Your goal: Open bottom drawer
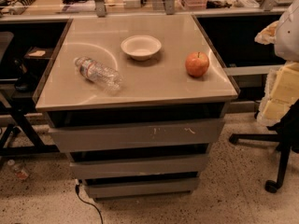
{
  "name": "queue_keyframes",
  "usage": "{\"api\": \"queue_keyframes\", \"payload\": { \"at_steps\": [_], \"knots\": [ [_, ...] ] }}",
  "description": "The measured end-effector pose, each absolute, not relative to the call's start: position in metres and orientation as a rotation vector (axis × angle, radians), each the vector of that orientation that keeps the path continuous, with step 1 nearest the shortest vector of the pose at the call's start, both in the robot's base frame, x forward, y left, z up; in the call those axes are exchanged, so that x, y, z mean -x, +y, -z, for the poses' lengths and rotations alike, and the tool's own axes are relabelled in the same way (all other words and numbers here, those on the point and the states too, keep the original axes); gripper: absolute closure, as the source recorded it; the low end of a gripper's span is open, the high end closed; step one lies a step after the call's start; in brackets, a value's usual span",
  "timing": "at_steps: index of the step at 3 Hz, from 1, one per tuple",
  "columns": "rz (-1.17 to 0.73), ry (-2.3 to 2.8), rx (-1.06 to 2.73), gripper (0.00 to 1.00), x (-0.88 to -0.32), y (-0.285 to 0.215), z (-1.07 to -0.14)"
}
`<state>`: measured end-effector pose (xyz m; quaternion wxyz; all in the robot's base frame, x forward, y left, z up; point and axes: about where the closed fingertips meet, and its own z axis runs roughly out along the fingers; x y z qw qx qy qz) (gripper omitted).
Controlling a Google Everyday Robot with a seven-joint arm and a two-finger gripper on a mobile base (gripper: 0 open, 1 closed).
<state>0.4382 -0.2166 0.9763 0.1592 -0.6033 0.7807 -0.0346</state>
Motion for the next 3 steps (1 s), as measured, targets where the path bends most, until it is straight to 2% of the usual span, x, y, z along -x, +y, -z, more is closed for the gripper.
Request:
{"api": "queue_keyframes", "payload": {
  "at_steps": [2, 3],
  "knots": [
    [0.084, 2.237, 1.702, 0.00, -0.435, -0.214, -0.966],
    [0.046, 2.188, 1.661, 0.00, -0.413, -0.187, -0.948]
  ]
}}
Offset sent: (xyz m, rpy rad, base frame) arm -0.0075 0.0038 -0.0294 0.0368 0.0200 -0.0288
